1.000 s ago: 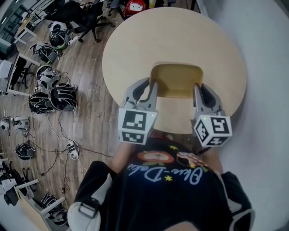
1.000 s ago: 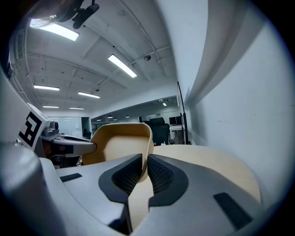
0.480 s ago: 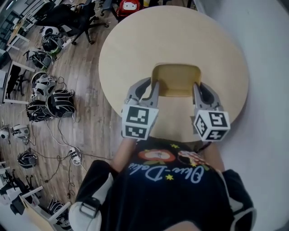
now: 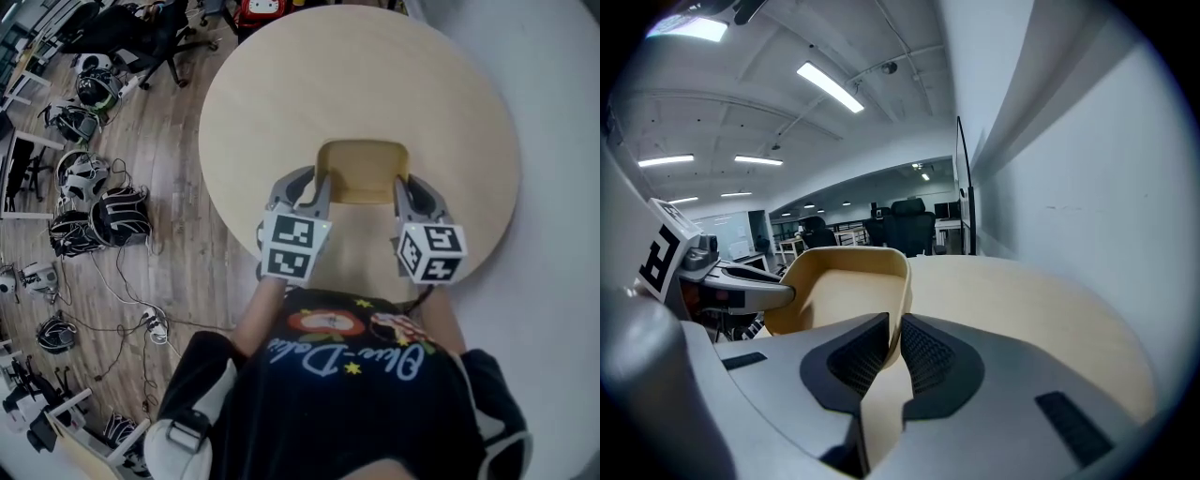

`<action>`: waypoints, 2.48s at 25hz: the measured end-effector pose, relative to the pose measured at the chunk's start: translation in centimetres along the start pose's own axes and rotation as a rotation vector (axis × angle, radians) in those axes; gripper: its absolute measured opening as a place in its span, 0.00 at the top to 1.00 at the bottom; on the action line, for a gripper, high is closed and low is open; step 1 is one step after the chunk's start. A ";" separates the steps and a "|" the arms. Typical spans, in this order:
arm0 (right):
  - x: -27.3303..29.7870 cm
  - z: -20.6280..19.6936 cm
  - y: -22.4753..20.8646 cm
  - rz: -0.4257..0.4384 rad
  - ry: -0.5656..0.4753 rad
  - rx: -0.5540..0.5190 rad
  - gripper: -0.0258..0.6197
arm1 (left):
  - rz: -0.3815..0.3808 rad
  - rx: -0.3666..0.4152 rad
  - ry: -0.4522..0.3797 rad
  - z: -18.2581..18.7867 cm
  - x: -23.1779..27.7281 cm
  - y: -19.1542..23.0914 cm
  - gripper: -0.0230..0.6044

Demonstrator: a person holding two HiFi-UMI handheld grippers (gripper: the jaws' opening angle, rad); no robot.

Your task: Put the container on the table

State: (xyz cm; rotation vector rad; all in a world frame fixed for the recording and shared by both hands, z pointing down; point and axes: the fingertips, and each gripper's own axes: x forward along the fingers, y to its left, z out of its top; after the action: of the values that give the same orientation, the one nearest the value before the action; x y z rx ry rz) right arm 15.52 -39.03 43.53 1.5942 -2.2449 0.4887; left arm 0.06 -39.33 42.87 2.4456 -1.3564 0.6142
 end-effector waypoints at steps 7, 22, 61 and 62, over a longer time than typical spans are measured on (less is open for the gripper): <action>2.1 -2.2 -0.7 -0.011 0.083 0.011 0.91 | -0.043 -0.004 0.072 -2.2 2.6 0.4 0.88; 5.7 -6.6 -2.4 -0.021 0.259 0.042 0.91 | -0.129 -0.041 0.230 -6.3 7.5 0.7 0.86; 9.1 -10.4 -3.2 0.005 0.385 0.157 0.84 | -0.156 -0.146 0.358 -10.2 11.2 1.6 0.78; 9.2 -10.4 -3.3 0.003 0.381 0.158 0.83 | -0.149 -0.149 0.352 -10.2 11.2 1.7 0.78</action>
State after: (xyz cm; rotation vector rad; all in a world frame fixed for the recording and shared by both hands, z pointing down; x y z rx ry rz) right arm 16.61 -42.80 57.23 1.4243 -1.9616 0.9066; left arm 1.54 -43.96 57.33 2.1687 -1.0324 0.8267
